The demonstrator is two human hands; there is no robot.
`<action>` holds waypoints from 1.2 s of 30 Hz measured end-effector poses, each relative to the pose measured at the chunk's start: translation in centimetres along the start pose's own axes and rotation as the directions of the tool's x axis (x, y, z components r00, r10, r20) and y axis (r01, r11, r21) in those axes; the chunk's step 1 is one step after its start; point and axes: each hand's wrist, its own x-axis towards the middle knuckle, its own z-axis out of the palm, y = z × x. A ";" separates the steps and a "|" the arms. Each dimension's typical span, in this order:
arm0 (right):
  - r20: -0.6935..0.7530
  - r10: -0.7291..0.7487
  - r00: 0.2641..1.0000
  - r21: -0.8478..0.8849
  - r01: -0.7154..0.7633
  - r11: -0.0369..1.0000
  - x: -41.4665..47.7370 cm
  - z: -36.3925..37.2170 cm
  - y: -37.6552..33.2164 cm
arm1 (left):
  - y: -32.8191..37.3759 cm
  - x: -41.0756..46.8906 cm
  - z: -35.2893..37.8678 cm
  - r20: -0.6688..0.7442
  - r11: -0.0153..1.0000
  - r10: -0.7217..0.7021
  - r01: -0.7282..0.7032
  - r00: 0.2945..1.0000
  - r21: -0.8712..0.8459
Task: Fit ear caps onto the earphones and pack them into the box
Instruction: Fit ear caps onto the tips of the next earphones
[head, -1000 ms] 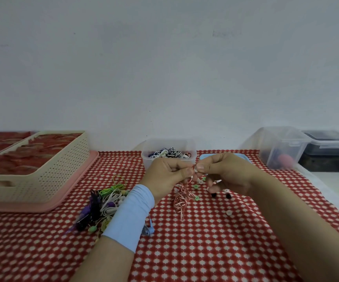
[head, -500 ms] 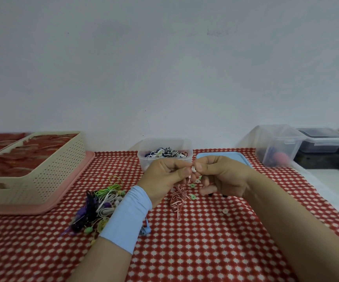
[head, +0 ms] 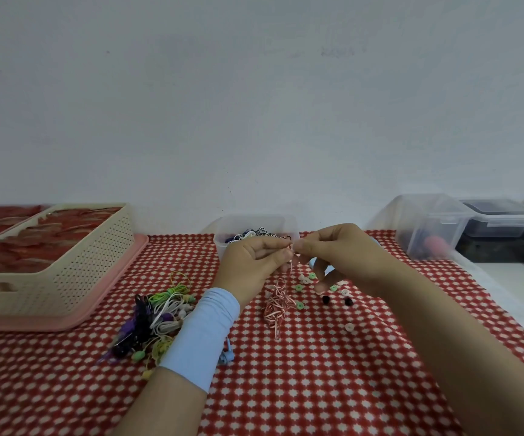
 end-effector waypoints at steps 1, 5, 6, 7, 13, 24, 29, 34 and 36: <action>0.012 -0.002 1.000 -0.003 0.002 1.000 -0.1 -0.1 0.0 | 0.1 0.0 0.0 0.005 1.000 0.009 -0.009 1.000 0.026; 0.023 0.006 1.000 -0.018 -0.006 1.000 0.0 -0.3 0.3 | 0.5 -0.2 0.0 0.016 0.994 0.045 -0.046 0.999 0.102; 0.020 0.011 1.000 -0.019 -0.010 1.000 0.1 -0.3 0.3 | 0.6 -0.3 -0.1 0.021 0.992 0.049 -0.051 0.999 0.113; 0.021 0.015 1.000 -0.018 -0.015 1.000 0.2 -0.4 0.4 | 0.6 -0.2 -0.1 0.026 0.990 0.050 -0.053 0.998 0.127; 0.010 -0.036 0.999 0.056 0.035 0.998 0.2 -0.1 0.7 | 0.1 0.0 -0.3 0.046 0.994 0.012 -0.016 0.999 0.104; -0.018 -0.144 0.989 0.001 0.144 0.990 0.2 0.0 0.9 | -0.4 0.0 -0.2 0.056 0.993 -0.068 0.073 0.996 -0.096; -0.064 -0.204 0.977 -0.066 0.200 0.978 0.4 0.3 1.0 | -0.6 0.1 -0.4 0.064 0.990 -0.097 0.103 0.993 -0.100; -0.113 -0.269 0.957 -0.152 0.251 0.956 0.7 0.8 1.4 | -0.6 0.1 -0.3 0.058 0.987 -0.119 0.125 0.991 -0.100; -0.116 -0.269 0.956 -0.148 0.251 0.957 0.7 0.9 1.3 | -0.6 0.1 -0.4 0.051 0.986 -0.125 0.130 0.991 -0.101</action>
